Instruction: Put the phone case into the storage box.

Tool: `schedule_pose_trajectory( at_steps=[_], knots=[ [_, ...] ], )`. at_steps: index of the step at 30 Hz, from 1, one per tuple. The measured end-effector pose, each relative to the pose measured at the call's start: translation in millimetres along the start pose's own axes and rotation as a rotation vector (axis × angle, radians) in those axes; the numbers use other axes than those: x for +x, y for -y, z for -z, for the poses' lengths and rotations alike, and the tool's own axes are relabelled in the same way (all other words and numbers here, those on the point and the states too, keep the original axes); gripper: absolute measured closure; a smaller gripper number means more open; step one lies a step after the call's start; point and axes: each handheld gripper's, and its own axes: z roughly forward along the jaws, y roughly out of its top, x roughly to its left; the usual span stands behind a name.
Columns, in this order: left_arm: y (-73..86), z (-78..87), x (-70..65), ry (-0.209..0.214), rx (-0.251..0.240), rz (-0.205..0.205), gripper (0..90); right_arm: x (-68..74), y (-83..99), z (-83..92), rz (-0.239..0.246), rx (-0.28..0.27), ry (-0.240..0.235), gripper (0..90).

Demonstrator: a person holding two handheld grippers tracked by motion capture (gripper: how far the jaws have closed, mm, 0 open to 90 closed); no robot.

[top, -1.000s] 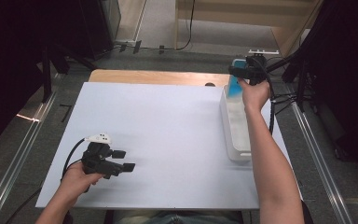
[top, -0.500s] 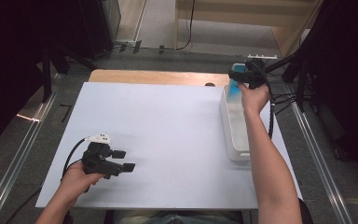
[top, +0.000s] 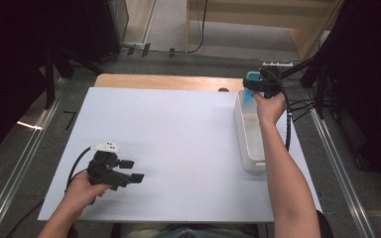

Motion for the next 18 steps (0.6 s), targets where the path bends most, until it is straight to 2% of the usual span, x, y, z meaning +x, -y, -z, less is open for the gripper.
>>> schedule_pose_trajectory(
  at_steps=[18],
  knots=[
    [-0.1,-0.2,-0.6,-0.004,-0.003,-0.002,24.7,-0.8,11.8,-5.0,0.005,0.028,-0.001,14.7]
  ],
)
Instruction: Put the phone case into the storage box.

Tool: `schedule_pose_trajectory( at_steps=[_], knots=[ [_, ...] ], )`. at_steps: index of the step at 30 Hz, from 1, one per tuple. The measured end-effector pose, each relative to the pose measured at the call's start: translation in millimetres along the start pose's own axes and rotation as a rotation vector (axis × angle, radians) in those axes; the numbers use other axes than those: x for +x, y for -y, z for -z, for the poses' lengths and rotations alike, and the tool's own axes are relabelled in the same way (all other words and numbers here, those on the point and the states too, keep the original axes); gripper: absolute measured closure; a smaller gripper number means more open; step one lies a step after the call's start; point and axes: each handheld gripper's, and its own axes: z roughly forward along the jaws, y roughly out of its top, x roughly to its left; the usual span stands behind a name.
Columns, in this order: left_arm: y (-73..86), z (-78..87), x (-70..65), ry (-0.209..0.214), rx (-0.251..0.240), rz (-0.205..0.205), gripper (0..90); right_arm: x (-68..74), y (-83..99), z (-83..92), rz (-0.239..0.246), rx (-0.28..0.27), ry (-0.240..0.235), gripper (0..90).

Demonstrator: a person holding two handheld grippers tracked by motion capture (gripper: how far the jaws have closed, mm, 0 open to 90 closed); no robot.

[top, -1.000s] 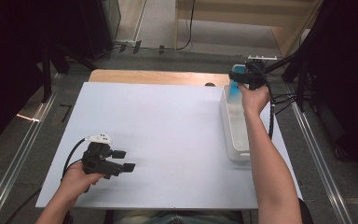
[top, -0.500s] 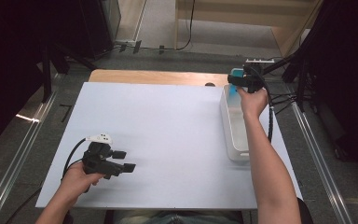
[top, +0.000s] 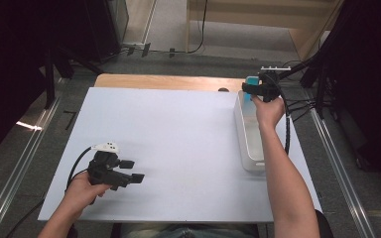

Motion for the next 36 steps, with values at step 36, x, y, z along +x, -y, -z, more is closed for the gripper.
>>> schedule_pose_trajectory(
  at_steps=[36],
  knots=[
    [0.1,0.3,0.3,-0.007,0.001,-0.002,24.7,2.7,8.0,-6.9,0.057,0.021,-0.007,0.8]
  ],
)
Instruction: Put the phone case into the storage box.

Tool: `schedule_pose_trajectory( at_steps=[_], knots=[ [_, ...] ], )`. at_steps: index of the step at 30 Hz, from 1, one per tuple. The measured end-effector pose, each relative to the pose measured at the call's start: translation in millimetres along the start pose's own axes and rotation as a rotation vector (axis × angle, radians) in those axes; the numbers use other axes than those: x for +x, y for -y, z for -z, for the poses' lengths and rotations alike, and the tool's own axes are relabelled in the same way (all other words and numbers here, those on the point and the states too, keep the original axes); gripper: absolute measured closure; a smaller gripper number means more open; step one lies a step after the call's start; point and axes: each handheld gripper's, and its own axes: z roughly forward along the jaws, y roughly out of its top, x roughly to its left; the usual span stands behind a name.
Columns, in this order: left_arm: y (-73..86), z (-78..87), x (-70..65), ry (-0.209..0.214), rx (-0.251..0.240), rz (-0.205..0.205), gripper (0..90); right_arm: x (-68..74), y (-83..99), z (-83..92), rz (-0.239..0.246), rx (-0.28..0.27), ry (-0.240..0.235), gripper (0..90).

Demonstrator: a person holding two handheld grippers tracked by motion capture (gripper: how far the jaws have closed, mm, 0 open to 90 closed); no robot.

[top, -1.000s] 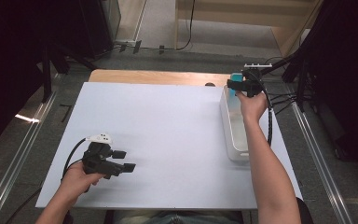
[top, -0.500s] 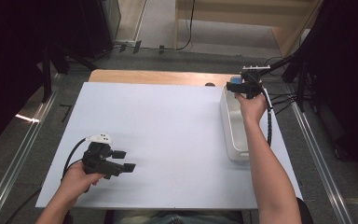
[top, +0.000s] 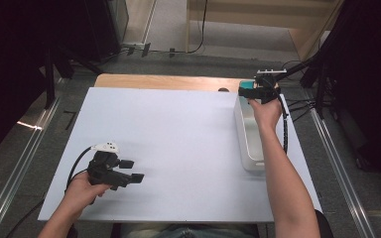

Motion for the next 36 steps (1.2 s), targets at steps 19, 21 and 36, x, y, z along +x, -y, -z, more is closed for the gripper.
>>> schedule_pose_trajectory(
  at_steps=[19,21,36],
  knots=[
    [-0.1,-0.3,-0.2,0.002,-0.001,0.002,24.7,3.2,-5.5,22.7,-0.010,0.058,-0.071,0.9],
    [-0.1,-0.2,-0.1,0.002,-0.001,0.002,24.7,4.0,-5.5,25.4,-0.007,0.067,-0.084,0.9],
    [-1.6,-1.8,-0.4,0.007,0.000,0.001,24.6,11.3,-1.3,46.0,0.017,0.128,-0.156,1.1]
  ],
)
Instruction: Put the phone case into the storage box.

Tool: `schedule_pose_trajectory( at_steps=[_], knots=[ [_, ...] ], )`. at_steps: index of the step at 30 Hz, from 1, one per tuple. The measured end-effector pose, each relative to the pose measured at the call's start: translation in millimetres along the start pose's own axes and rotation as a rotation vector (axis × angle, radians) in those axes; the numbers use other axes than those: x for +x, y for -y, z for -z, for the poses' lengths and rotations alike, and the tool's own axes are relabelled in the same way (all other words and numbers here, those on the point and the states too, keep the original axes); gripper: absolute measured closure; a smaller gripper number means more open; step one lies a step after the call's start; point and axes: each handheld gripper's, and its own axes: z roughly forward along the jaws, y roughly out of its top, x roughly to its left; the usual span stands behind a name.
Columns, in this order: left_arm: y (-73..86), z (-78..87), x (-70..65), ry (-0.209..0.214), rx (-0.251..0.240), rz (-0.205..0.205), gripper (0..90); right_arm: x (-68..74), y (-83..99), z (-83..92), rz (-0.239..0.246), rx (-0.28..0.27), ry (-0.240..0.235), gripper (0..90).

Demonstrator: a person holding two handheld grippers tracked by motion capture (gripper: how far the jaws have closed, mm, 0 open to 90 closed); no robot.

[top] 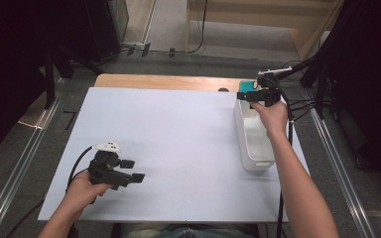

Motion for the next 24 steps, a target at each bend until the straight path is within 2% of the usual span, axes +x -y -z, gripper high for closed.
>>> schedule_pose_trajectory(
  at_steps=[5,9,24],
  knots=[
    [0.1,0.8,0.4,-0.003,0.000,-0.001,24.6,7.7,2.4,9.1,0.034,-0.001,-0.053,1.1],
    [0.5,1.2,0.4,-0.003,0.001,-0.001,24.6,14.2,4.7,14.3,0.039,0.012,-0.091,1.2],
    [0.7,1.7,0.4,-0.004,-0.002,0.007,24.6,36.1,17.4,30.1,0.116,0.036,-0.192,1.4]
  ],
)
